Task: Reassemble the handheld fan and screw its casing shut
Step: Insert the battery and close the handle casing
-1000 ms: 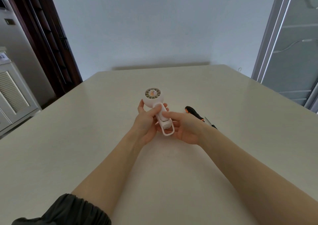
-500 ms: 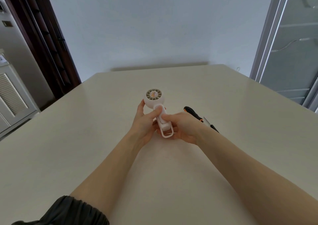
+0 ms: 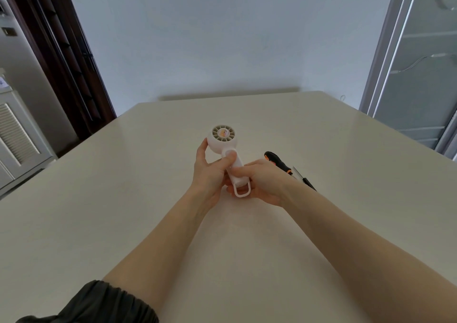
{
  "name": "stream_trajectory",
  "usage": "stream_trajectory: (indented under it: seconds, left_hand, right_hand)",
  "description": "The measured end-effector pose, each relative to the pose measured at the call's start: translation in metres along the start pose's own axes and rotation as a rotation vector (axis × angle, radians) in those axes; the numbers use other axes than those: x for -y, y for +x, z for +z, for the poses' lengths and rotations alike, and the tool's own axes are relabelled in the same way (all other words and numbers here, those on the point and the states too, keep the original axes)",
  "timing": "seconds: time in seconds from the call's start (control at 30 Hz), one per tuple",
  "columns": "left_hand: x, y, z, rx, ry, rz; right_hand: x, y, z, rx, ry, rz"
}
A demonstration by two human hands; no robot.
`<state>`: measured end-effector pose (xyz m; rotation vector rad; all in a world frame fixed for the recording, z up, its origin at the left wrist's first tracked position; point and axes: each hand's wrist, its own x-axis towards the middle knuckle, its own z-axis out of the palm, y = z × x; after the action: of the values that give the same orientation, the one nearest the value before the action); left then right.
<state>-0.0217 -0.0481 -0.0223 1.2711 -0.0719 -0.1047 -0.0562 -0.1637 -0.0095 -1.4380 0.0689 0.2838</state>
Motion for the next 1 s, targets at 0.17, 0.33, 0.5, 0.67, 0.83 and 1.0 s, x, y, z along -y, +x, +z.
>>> stream_trajectory:
  seconds: [0.17,0.33,0.5,0.67,0.83,1.0]
  left_hand:
    - [-0.002,0.000,-0.002,0.020,-0.012,-0.003]
    - [-0.004,0.003,-0.007,0.069,-0.167,-0.041]
    - [-0.004,0.005,-0.007,0.061,-0.225,-0.021]
    - [-0.006,0.005,-0.007,0.053,-0.249,-0.016]
    - [-0.004,0.003,-0.006,0.063,-0.217,0.000]
    - [-0.003,0.001,-0.003,0.047,-0.111,-0.030]
  right_hand:
    - [0.001,0.000,-0.001,-0.019,0.018,0.011]
    - [-0.004,0.002,-0.004,-0.037,0.119,-0.035]
    - [-0.003,0.003,-0.003,-0.035,0.176,-0.078]
    - [0.002,0.002,-0.002,-0.080,0.157,-0.094]
    - [-0.004,0.002,0.002,-0.254,-0.040,-0.223]
    - [-0.009,0.005,0.001,-0.520,-0.540,-0.535]
